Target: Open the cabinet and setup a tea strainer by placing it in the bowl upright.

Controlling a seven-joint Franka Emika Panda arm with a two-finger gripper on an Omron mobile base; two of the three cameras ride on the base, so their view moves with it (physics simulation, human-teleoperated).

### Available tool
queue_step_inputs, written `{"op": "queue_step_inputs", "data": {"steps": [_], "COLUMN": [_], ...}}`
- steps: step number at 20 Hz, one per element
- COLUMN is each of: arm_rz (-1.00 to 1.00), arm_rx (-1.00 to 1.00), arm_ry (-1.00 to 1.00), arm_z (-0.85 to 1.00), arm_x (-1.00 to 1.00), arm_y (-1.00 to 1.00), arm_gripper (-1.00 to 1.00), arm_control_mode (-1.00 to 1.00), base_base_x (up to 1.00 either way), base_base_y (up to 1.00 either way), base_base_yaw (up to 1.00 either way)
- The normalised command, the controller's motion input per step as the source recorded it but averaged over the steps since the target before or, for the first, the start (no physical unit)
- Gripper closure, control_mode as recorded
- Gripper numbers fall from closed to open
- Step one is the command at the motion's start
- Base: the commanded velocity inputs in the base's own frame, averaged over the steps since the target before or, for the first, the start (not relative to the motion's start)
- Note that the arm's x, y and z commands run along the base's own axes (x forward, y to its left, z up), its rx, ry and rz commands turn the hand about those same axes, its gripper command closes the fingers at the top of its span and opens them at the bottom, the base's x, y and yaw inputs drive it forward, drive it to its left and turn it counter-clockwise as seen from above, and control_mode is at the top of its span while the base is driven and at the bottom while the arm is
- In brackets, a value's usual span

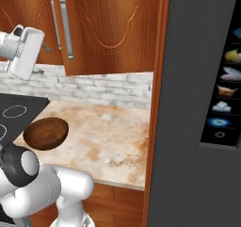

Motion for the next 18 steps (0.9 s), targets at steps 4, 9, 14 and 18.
{"op": "queue_step_inputs", "data": {"steps": [4,9,14,18], "arm_rz": [-0.11,-0.10,-0.08,-0.08], "arm_rx": [-0.07,-0.02,-0.04,-0.03], "arm_ry": [0.07,0.11,0.12,0.11], "arm_z": [0.00,0.00,0.00,-0.01], "arm_x": [0.00,0.00,0.03,0.03], "arm_y": [-0.26,-0.26,-0.02,-0.02], "arm_gripper": [-1.00,-1.00,-1.00,-1.00], "arm_control_mode": [-1.00,-1.00,-1.00,-1.00], "base_base_x": [0.00,0.00,0.00,0.00], "base_base_y": [0.00,0.00,0.00,0.00], "base_base_yaw": [0.00,0.00,0.00,0.00]}}
